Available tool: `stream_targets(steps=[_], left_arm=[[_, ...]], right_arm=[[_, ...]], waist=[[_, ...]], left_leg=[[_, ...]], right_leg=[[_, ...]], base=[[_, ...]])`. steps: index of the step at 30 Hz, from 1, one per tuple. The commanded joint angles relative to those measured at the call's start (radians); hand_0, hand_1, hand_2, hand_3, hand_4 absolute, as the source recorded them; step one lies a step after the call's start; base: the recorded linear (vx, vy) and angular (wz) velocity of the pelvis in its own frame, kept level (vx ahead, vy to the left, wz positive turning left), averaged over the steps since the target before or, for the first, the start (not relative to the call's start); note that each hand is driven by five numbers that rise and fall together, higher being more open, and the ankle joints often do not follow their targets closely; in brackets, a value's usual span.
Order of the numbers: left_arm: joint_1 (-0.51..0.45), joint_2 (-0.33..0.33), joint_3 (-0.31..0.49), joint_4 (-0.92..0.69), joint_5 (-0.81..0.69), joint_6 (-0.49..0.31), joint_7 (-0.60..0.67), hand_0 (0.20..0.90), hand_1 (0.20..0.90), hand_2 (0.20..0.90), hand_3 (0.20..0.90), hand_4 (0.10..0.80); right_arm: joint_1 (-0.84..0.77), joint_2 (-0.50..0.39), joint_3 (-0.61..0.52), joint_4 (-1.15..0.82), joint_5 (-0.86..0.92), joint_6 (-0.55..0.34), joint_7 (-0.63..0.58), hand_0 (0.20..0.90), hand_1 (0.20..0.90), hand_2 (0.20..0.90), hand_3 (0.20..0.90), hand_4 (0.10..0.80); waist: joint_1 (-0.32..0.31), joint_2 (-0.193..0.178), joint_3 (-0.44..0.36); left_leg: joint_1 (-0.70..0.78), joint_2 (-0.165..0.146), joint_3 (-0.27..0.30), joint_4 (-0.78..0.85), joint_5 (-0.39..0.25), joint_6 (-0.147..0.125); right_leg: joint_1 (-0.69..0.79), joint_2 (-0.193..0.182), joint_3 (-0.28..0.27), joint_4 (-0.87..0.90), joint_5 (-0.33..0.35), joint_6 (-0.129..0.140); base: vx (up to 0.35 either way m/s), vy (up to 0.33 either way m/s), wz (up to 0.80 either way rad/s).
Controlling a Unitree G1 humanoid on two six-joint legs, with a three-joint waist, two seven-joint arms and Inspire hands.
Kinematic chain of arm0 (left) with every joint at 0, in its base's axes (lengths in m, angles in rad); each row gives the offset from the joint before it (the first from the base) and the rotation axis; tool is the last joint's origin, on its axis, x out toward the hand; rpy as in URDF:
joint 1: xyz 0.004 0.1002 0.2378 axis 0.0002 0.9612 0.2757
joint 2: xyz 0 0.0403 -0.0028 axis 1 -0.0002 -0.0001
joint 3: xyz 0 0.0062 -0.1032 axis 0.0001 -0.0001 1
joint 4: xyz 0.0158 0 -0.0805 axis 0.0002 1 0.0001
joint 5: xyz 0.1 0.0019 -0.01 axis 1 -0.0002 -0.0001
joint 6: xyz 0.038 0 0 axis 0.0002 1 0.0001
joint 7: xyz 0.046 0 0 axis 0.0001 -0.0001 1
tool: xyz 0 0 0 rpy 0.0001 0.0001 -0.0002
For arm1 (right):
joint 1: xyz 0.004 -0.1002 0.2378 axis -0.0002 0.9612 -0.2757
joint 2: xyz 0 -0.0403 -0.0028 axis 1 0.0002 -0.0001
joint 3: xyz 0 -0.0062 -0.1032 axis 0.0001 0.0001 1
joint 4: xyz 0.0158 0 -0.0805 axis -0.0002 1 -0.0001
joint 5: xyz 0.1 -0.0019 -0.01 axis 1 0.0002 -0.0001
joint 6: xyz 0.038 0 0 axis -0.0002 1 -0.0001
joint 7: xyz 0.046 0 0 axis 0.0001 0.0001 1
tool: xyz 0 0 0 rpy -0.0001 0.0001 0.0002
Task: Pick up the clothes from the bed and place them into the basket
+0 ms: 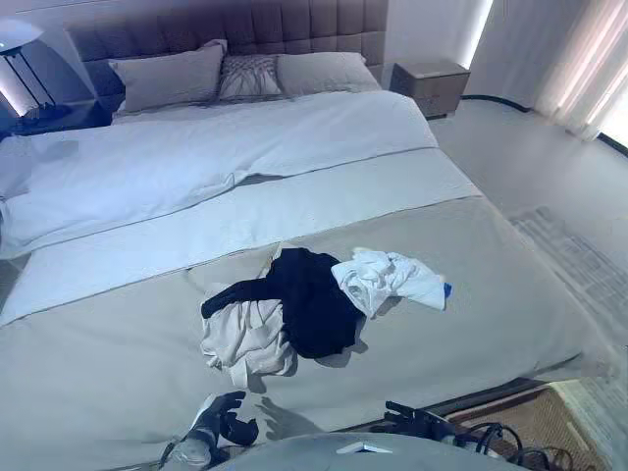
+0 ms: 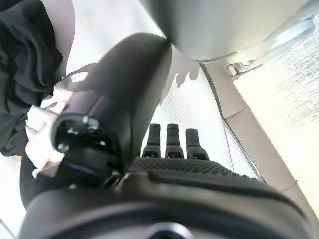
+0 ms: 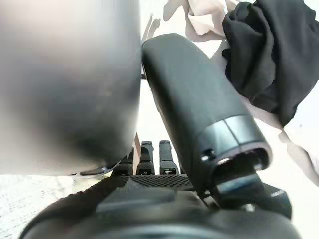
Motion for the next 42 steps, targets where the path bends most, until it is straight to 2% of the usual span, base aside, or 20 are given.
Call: stream_targets(steps=[1, 10, 14, 20, 23, 26, 27, 28, 30, 31, 32, 33, 37, 42], left_arm=[[-0.04, -0.015, -0.035, 0.028, 0.022, -0.028, -0.02, 0.9, 0.9, 0.9, 0.9, 0.8], [-0.038, -0.02, -0.022, 0.038, 0.006, 0.0, -0.058, 0.9, 0.9, 0.9, 0.9, 0.8], [-0.039, -0.021, -0.022, 0.038, -0.001, 0.01, -0.055, 0.9, 0.9, 0.9, 0.9, 0.8], [-0.041, -0.025, -0.023, 0.033, -0.009, 0.01, -0.044, 0.9, 0.9, 0.9, 0.9, 0.8], [-0.039, -0.025, -0.024, 0.029, -0.01, 0.01, -0.04, 0.9, 0.9, 0.9, 0.9, 0.8], [-0.039, -0.017, -0.033, 0.009, -0.008, 0.023, -0.038, 0.9, 0.9, 0.9, 0.9, 0.8], [-0.039, -0.016, -0.035, 0.007, -0.009, 0.024, -0.038, 0.9, 0.9, 0.9, 0.9, 0.8], [-0.037, -0.01, -0.043, -0.003, -0.012, 0.028, -0.037, 0.9, 0.9, 0.9, 0.9, 0.8], [-0.025, 0.005, -0.061, -0.041, -0.018, 0.04, -0.033, 0.9, 0.9, 0.9, 0.9, 0.8], [-0.018, 0.007, -0.063, -0.05, -0.018, 0.04, -0.031, 0.9, 0.9, 0.9, 0.9, 0.8], [0.001, 0.018, -0.066, -0.08, -0.015, 0.043, -0.024, 0.9, 0.9, 0.9, 0.9, 0.8], [0.004, 0.02, -0.065, -0.084, -0.014, 0.044, -0.024, 0.9, 0.9, 0.9, 0.9, 0.8], [0.039, 0.034, -0.052, -0.115, 0.004, 0.029, -0.013, 0.9, 0.9, 0.9, 0.9, 0.8], [0.029, 0.052, -0.045, -0.118, 0.029, 0.018, -0.02, 0.9, 0.9, 0.9, 0.9, 0.8]], right_arm=[[-0.057, 0.018, 0.004, 0.049, -0.016, -0.022, 0.007, 0.9, 0.9, 0.9, 0.9, 0.8], [-0.058, 0.025, 0.001, 0.053, -0.034, -0.043, -0.077, 0.9, 0.9, 0.9, 0.9, 0.8], [-0.062, 0.029, 0.005, 0.041, -0.066, -0.101, -0.15, 0.9, 0.9, 0.9, 0.9, 0.8], [-0.065, 0.036, 0.022, 0.012, -0.047, -0.174, -0.149, 0.9, 0.9, 0.9, 0.9, 0.8], [-0.066, 0.036, 0.016, -0.001, -0.04, -0.25, -0.256, 0.9, 0.9, 0.9, 0.9, 0.8], [-0.083, 0.006, 0.047, -0.074, -0.197, -0.366, -0.426, 0.9, 0.9, 0.9, 0.9, 0.8], [-0.085, 0.004, 0.051, -0.084, -0.203, -0.368, -0.442, 0.9, 0.9, 0.9, 0.9, 0.8], [-0.097, -0.009, 0.067, -0.134, -0.242, -0.38, -0.515, 0.9, 0.9, 0.9, 0.9, 0.8], [-0.127, -0.05, 0.106, -0.31, -0.3, -0.329, -0.642, 0.9, 0.9, 0.9, 0.9, 0.8], [-0.132, -0.064, 0.115, -0.373, -0.297, -0.284, -0.655, 0.9, 0.9, 0.9, 0.9, 0.8], [-0.15, -0.112, 0.131, -0.564, -0.35, -0.218, -0.741, 0.9, 0.9, 0.9, 0.9, 0.8], [-0.15, -0.118, 0.131, -0.587, -0.38, -0.212, -0.764, 0.9, 0.9, 0.9, 0.9, 0.8], [-0.195, -0.243, 0.102, -0.82, -0.646, -0.153, -1.002, 0.9, 0.9, 0.9, 0.9, 0.8], [-0.32, -0.348, 0.088, -0.873, -0.74, -0.064, -1.037, 0.9, 0.9, 0.9, 0.9, 0.8]], waist=[[-0.004, -0.012, 0.049], [-0.004, -0.014, 0.043], [-0.006, -0.012, 0.041], [-0.009, -0.009, 0.044], [-0.009, -0.007, 0.044], [-0.004, -0.008, 0.048], [-0.003, -0.009, 0.049], [-0.001, -0.011, 0.051], [0.004, -0.013, 0.055], [0.004, -0.014, 0.056], [0.004, -0.016, 0.057], [0.004, -0.016, 0.057], [0.009, -0.015, 0.057], [0.03, -0.022, 0.073]], left_leg=[[0.01, -0.044, 0.036, 0.006, -0.043, 0.017], [0.013, -0.044, 0.041, 0.006, -0.047, 0.016], [0.012, -0.044, 0.042, 0.006, -0.045, 0.016], [0.011, -0.044, 0.042, 0.006, -0.043, 0.017], [0.011, -0.044, 0.041, 0.007, -0.044, 0.019], [0.008, -0.045, 0.034, 0.013, -0.047, 0.021], [0.007, -0.046, 0.033, 0.014, -0.048, 0.021], [0.005, -0.046, 0.031, 0.017, -0.049, 0.022], [0.001, -0.045, 0.03, 0.022, -0.05, 0.024], [0.0, -0.044, 0.029, 0.022, -0.051, 0.025], [-0.003, -0.043, 0.029, 0.024, -0.053, 0.026], [-0.002, -0.043, 0.03, 0.024, -0.054, 0.027], [-0.006, -0.043, 0.027, 0.035, -0.064, 0.031], [-0.037, -0.047, 0.012, 0.089, -0.082, 0.036]], right_leg=[[0.025, -0.014, 0.009, 0.051, -0.061, 0.023], [0.03, -0.012, 0.01, 0.045, -0.059, 0.023], [0.027, -0.012, 0.011, 0.048, -0.059, 0.023], [0.022, -0.013, 0.011, 0.054, -0.061, 0.021], [0.021, -0.013, 0.01, 0.059, -0.065, 0.019], [0.019, -0.015, 0.01, 0.068, -0.068, 0.02], [0.018, -0.015, 0.009, 0.069, -0.068, 0.02], [0.017, -0.016, 0.009, 0.071, -0.069, 0.019], [0.011, -0.017, 0.01, 0.077, -0.073, 0.017], [0.01, -0.017, 0.01, 0.078, -0.074, 0.016], [0.005, -0.017, 0.011, 0.085, -0.08, 0.013], [0.005, -0.017, 0.011, 0.087, -0.082, 0.013], [0.0, -0.02, 0.007, 0.105, -0.098, 0.009], [-0.019, -0.027, -0.002, 0.148, -0.12, -0.004]], base=[[0.0, 0.0, 0.0], [0.0, 0.0, 0.0], [0.0, 0.0, 0.0], [0.0, 0.0, 0.0], [0.0, 0.0, 0.0], [0.003, -0.01, -0.01], [0.006, -0.035, -0.02], [0.0, 0.0, 0.0], [-0.007, -0.037, -0.01], [-0.002, -0.04, -0.03], [0.0, 0.0, 0.0], [0.0, 0.0, 0.0], [0.057, -0.004, 0.03], [0.033, -0.019, 0.06]])
